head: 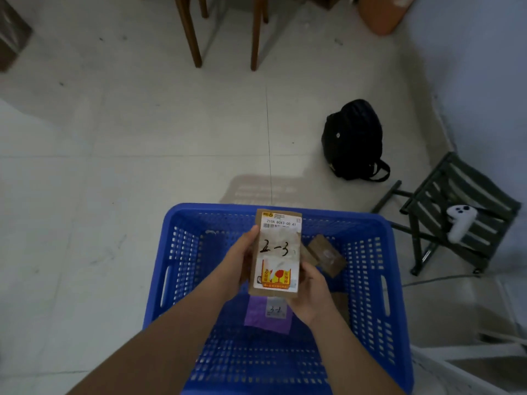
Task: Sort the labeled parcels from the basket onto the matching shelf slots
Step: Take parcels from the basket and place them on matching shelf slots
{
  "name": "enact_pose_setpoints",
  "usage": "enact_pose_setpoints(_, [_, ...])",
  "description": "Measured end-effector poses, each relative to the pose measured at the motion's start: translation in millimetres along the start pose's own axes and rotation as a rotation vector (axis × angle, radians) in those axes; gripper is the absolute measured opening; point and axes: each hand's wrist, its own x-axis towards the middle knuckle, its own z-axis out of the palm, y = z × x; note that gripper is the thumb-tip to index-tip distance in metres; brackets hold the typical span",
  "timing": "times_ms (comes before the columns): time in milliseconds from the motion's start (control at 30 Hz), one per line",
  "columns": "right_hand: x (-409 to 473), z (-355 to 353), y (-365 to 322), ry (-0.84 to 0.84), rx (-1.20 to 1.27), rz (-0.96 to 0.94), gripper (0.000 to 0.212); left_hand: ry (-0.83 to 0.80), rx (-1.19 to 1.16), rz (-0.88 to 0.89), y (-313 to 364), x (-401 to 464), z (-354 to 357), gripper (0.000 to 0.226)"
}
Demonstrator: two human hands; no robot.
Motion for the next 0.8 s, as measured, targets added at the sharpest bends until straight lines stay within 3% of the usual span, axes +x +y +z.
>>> enact_pose_setpoints(300, [-19,20,-5,-0.028,-0.124,-0.009,0.055,0.056,-0.027,0.071,18,-27,-1,0.04])
enact_pose_setpoints(467, [-45,38,-23,-0.048,-0.123,-0.034,0.052,0.041,-0.014,0.097,41,-51,10,0.046])
enact_pose_setpoints(633, [-90,83,-69,-0.179,-0.204,-0.085,0.046,0.005,0.046,0.187,98,-90,35,0.05])
enact_pose_setpoints(800, [-155,162,-146,-0.278,-0.363,-0.275,0.081,-0.016,0.068,0.307,201,-149,78,0.051])
